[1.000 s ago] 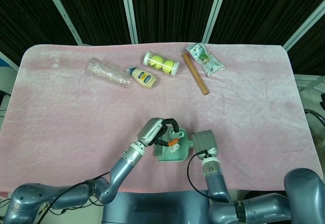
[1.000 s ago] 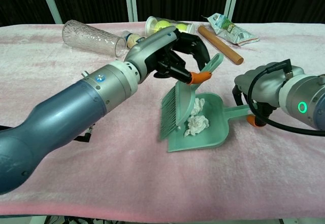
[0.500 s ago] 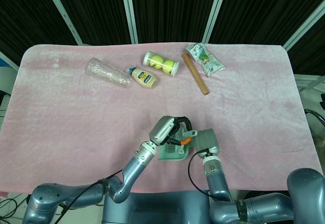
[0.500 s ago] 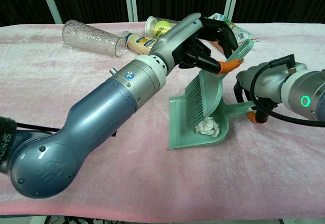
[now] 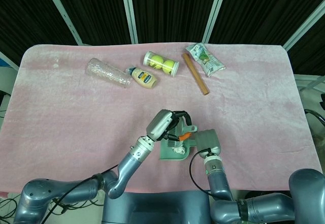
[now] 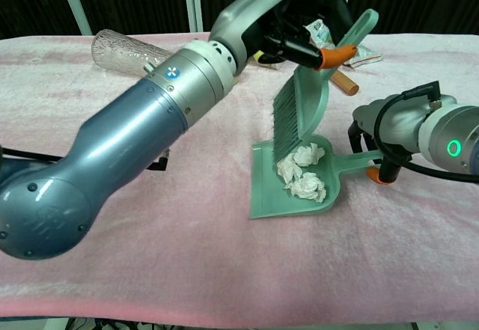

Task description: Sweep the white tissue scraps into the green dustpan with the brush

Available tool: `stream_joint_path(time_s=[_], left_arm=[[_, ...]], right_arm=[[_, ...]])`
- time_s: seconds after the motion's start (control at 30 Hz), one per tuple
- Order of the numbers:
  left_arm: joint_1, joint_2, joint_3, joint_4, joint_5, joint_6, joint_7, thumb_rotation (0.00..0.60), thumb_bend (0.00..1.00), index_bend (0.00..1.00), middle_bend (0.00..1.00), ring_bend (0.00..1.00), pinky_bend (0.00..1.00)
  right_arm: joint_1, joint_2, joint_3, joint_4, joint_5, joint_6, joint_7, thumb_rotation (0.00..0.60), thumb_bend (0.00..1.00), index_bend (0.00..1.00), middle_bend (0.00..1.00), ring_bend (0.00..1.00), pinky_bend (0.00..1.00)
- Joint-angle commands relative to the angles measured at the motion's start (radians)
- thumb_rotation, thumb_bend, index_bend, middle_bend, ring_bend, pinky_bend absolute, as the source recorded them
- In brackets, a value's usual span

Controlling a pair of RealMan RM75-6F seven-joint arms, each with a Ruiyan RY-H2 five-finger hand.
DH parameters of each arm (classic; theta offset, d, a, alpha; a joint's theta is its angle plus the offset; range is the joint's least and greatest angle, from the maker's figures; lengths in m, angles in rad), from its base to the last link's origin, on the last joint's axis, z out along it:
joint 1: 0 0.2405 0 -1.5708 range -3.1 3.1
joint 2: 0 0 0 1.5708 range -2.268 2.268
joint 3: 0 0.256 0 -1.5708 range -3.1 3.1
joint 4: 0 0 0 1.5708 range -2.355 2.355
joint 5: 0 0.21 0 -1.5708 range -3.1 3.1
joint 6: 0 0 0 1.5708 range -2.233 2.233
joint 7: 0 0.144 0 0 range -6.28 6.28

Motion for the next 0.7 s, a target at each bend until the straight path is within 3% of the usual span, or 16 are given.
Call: stream_joint_path(time_s=[0.03,0.23,0.4,0.7], left_arm=[[0.011,0.065,0.01,-0.023,0.015,-0.003,0.03,0.6,0.38,0.64,0.62,0.89,1.0],[0.05,0.181,0.049,-0.053,0.022,-0.011,0.051,0.6,0.38,0.62,0.61,0.89,1.0],[0.086,0.252,0.068,-0.068,0.008,-0.007,0.054,0.6,0.38,0.62,0.61,0.89,1.0],[0.111,0.319,0.078,-0.073,-0.004,0.006,0.051,0.6,0.38,0.62,0.59,0.89,1.0]], right_arm=[[0.0,0.001,0.0,0.002,-0.004,0.0,0.003,0.6,0.49,0.61,0.58,0.71,0.83],[-0.003,0.0,-0.009,0.015,-0.012,-0.001,0.006,0.6,0.48,0.61,0.52,0.69,0.82],[-0.004,-0.004,-0.021,0.025,-0.026,0.005,0.001,0.6,0.42,0.53,0.44,0.69,0.82],[-0.011,-0.012,-0.028,0.038,-0.025,0.016,-0.004,0.6,0.39,0.47,0.38,0.68,0.82]])
